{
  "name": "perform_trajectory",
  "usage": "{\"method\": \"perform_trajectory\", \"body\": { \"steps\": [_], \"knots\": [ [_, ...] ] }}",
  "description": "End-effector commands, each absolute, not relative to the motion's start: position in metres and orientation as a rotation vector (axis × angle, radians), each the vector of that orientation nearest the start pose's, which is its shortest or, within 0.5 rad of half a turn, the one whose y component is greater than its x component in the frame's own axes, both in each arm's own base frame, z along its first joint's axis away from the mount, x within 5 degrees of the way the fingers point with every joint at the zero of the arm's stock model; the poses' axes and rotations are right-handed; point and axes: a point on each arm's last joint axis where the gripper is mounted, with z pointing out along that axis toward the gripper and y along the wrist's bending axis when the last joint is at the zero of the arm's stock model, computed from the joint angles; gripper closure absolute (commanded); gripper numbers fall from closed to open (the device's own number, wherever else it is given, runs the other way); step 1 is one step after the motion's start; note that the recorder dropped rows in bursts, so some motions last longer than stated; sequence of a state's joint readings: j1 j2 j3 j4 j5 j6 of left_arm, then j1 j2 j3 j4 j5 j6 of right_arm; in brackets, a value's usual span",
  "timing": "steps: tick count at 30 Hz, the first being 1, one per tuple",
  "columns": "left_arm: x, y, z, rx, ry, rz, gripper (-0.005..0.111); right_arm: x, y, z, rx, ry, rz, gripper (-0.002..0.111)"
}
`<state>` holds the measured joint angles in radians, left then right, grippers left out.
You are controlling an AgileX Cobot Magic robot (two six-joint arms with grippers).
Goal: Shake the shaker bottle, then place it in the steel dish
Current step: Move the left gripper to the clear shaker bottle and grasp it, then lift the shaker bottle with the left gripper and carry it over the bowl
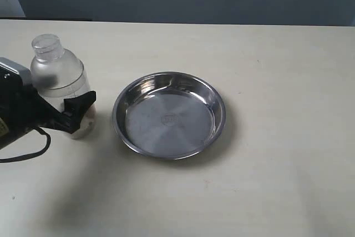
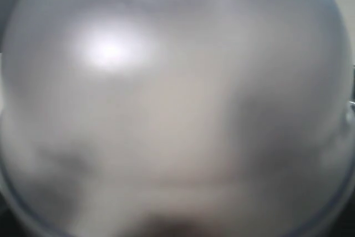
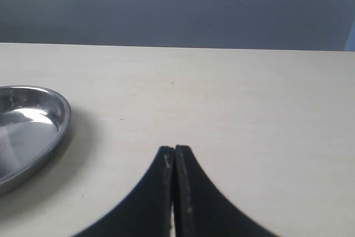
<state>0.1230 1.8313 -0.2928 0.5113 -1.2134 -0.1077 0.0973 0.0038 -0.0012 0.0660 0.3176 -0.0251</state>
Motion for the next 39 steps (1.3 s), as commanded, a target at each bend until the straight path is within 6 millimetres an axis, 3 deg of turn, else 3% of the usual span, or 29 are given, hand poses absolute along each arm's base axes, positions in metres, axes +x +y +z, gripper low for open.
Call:
{"method": "perform_trajectory", "body": {
  "steps": [1, 7, 12, 15, 20, 21, 25, 31, 36, 39],
  "knots": [
    [0.247, -0.013, 0.119, 0.307, 1.787, -0.296, 0.019, 0.054, 0.007, 0.186, -0.072, 1.79, 0.115, 0.109],
    [0.247, -0.013, 0.119, 0.291, 1.791, -0.304, 0.02, 0.054, 0.007, 0.186, -0.072, 1.79, 0.115, 0.109],
    [0.248, -0.013, 0.11, 0.261, 1.828, -0.332, 0.032, 0.054, 0.007, 0.186, -0.072, 1.79, 0.115, 0.109],
    [0.251, -0.014, 0.105, 0.242, 1.844, -0.368, 0.052, 0.054, 0.007, 0.186, -0.072, 1.79, 0.115, 0.109],
    [0.25, -0.017, 0.105, 0.293, 1.843, -0.395, 0.101, 0.054, 0.007, 0.186, -0.072, 1.79, 0.115, 0.109],
    [0.25, -0.017, 0.105, 0.286, 1.844, -0.39, 0.106, 0.054, 0.007, 0.186, -0.072, 1.79, 0.115, 0.109],
    [0.251, -0.014, 0.11, 0.209, 1.835, -0.396, 0.106, 0.054, 0.007, 0.186, -0.072, 1.79, 0.115, 0.109],
    [0.255, 0.007, 0.142, -0.152, 1.709, -0.334, 0.106, 0.054, 0.007, 0.186, -0.072, 1.79, 0.115, 0.109],
    [0.25, 0.009, 0.171, -0.113, 1.631, -0.276, 0.106, 0.054, 0.007, 0.186, -0.072, 1.79, 0.115, 0.109],
    [0.246, 0.003, 0.186, -0.063, 1.589, -0.329, 0.106, 0.054, 0.007, 0.186, -0.072, 1.79, 0.115, 0.109]
  ]
}}
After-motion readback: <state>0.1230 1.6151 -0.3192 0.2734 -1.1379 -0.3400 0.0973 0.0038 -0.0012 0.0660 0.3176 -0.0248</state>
